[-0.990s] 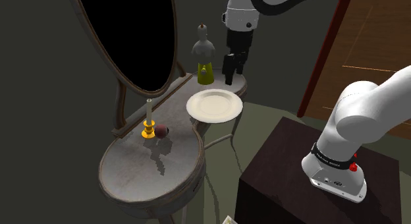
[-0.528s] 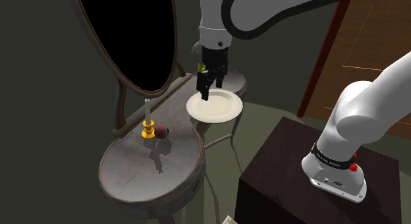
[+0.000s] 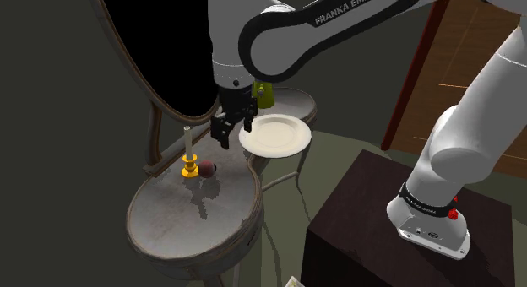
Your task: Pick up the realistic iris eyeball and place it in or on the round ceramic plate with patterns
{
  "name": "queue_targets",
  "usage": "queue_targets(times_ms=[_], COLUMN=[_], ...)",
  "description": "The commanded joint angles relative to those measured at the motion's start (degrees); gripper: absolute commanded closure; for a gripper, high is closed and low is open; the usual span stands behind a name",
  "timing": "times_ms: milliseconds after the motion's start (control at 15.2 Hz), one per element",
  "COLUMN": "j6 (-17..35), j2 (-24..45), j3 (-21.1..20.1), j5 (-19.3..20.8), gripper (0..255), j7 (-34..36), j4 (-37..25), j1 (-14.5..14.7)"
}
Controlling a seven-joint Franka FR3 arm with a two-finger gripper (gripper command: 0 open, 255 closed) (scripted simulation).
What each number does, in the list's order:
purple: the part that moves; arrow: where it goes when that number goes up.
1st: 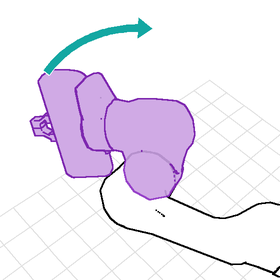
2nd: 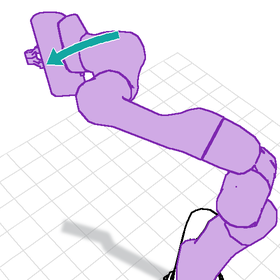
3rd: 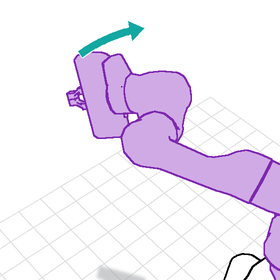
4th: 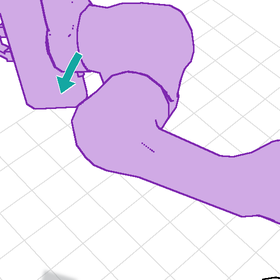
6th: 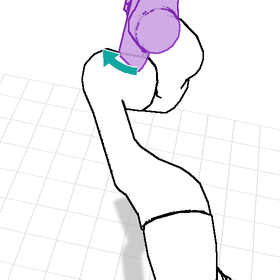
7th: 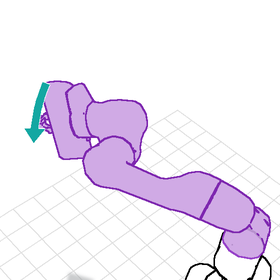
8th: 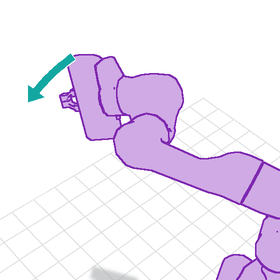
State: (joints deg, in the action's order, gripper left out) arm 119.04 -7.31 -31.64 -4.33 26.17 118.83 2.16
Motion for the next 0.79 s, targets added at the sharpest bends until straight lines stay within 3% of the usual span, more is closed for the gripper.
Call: queue_targets(times_ms=[0,396,726], j6=[1.20,2.03,5.20], j2=[4.19,18.19,20.15], j3=[-1.62,-3.50,-3.00], j5=[2.70,12.92,14.44], gripper=[0,0,0], j7=[3.70,14.29,15.27], j4=[-2.79,-13.99,-12.41], j1=[0.32,4.02,4.56])
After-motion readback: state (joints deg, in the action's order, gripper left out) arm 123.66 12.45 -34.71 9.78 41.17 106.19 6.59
